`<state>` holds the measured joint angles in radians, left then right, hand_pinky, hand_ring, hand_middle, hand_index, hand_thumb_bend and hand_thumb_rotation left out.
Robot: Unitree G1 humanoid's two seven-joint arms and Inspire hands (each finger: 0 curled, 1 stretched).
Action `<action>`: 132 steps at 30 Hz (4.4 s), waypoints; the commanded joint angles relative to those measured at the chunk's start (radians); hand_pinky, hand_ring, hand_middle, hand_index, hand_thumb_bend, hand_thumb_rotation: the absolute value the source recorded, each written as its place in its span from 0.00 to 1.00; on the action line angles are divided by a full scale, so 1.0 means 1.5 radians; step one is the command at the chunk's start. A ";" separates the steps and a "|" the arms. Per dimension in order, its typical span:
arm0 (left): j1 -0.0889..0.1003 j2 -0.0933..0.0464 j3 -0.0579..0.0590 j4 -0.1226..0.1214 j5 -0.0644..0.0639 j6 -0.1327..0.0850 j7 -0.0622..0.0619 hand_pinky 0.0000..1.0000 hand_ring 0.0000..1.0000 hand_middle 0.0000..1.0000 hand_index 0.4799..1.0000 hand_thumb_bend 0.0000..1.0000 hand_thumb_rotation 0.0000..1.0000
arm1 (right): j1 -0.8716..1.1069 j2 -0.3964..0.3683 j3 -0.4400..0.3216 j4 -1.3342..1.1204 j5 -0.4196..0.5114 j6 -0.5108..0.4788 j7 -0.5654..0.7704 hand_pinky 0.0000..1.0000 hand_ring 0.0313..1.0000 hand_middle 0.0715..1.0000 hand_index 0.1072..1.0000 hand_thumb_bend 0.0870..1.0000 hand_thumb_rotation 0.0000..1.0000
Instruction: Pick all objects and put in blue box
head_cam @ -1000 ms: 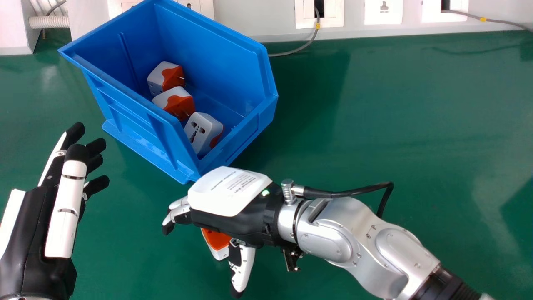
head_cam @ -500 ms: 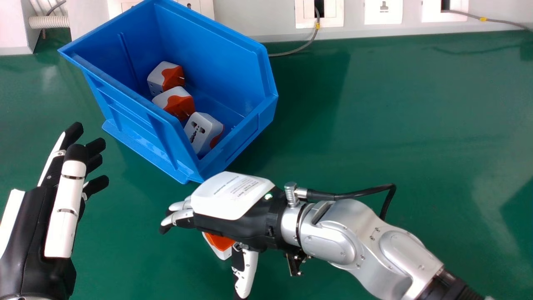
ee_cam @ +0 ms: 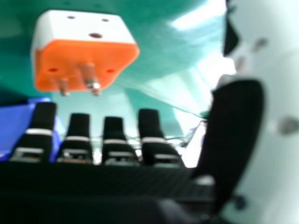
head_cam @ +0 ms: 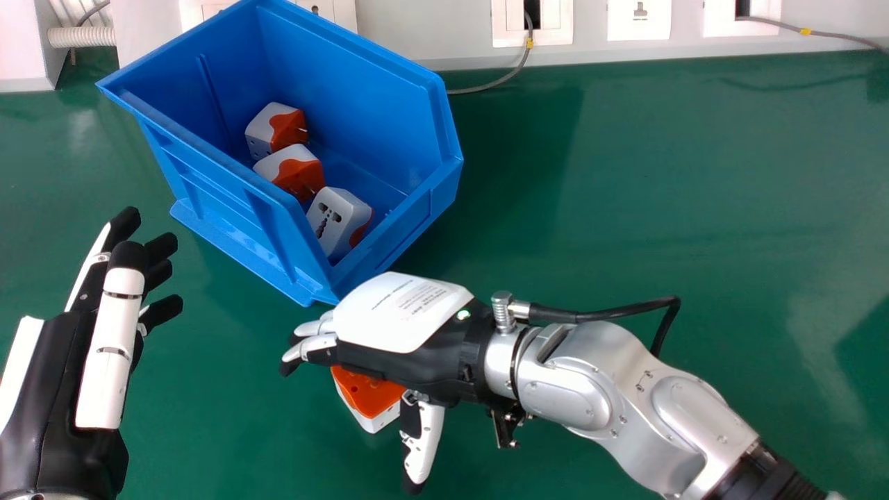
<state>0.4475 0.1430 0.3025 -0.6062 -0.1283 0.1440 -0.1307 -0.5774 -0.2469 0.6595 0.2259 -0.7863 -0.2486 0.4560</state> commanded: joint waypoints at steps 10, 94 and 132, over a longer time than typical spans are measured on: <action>-0.002 0.012 0.008 -0.013 -0.003 -0.001 -0.003 0.85 0.91 0.90 0.90 0.47 1.00 | -0.023 0.011 0.004 0.038 -0.024 -0.020 -0.060 0.81 0.90 0.91 0.81 0.88 0.04; -0.002 -0.002 0.010 -0.022 -0.008 0.005 0.006 0.85 0.91 0.90 0.90 0.48 1.00 | -0.099 0.075 0.128 0.389 -0.192 -0.060 -0.564 0.38 0.43 0.51 0.55 0.45 0.02; 0.007 -0.002 0.004 -0.031 0.001 0.009 0.006 0.85 0.90 0.90 0.90 0.45 1.00 | -0.019 0.041 0.063 0.217 -0.119 -0.043 -0.467 0.31 0.34 0.44 0.45 0.47 0.01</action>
<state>0.4525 0.1336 0.3019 -0.6196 -0.1289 0.1642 -0.1264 -0.6149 -0.1764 0.7806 0.6147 -0.9893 -0.3143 -0.2541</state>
